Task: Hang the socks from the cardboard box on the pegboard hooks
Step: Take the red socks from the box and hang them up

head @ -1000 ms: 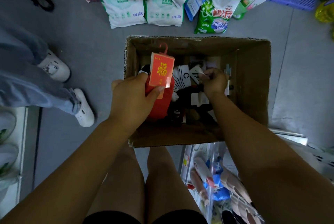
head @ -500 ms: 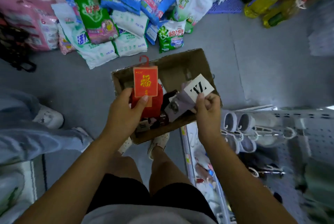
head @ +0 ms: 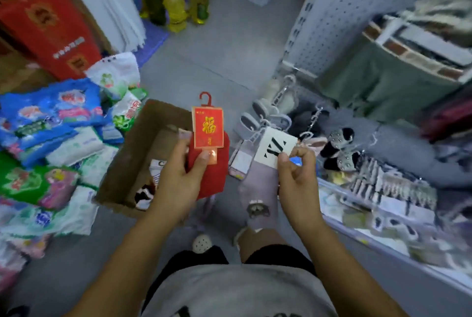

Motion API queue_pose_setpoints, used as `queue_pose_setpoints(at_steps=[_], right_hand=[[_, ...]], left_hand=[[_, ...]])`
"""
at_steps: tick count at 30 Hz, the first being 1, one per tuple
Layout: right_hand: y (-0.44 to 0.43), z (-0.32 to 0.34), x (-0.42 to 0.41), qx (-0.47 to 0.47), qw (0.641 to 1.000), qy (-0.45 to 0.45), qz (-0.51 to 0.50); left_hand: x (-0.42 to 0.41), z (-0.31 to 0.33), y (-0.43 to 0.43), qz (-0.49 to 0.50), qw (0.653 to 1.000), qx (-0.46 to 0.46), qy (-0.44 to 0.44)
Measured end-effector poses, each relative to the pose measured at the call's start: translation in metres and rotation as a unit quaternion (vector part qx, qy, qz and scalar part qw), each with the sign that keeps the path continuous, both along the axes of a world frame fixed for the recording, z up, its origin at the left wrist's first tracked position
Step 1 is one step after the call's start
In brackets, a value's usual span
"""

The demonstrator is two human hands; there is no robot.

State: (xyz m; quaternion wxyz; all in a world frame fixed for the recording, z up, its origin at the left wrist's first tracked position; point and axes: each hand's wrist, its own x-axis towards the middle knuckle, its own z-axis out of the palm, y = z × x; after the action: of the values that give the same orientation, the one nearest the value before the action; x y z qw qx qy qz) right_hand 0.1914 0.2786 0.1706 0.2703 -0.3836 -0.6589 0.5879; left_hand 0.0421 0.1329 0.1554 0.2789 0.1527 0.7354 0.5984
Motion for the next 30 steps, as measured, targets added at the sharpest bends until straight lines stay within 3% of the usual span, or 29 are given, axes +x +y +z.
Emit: queue_pose_setpoints(at_steps=[5,13,21,30], right_hand=[[0.02,0.023,0.074,-0.009,0.986,0.029,-0.162],[0.062,0.047,0.22,0.035,0.957,0.068,-0.281],[0.137,0.08,0.416,0.099,0.927,0.064,-0.356],[0.236,0.156,0.538,0.153,0.931,0.11,-0.312]], left_hand=[[0.058,0.022,0.067,-0.145,0.989,0.025,-0.031],[0.188,0.048,0.173,-0.287,0.954,0.068,-0.06],[0.38,0.082,0.284,-0.369,0.918,0.125,-0.07],[0.489,0.166,0.382,-0.369,0.901,0.224,-0.043]])
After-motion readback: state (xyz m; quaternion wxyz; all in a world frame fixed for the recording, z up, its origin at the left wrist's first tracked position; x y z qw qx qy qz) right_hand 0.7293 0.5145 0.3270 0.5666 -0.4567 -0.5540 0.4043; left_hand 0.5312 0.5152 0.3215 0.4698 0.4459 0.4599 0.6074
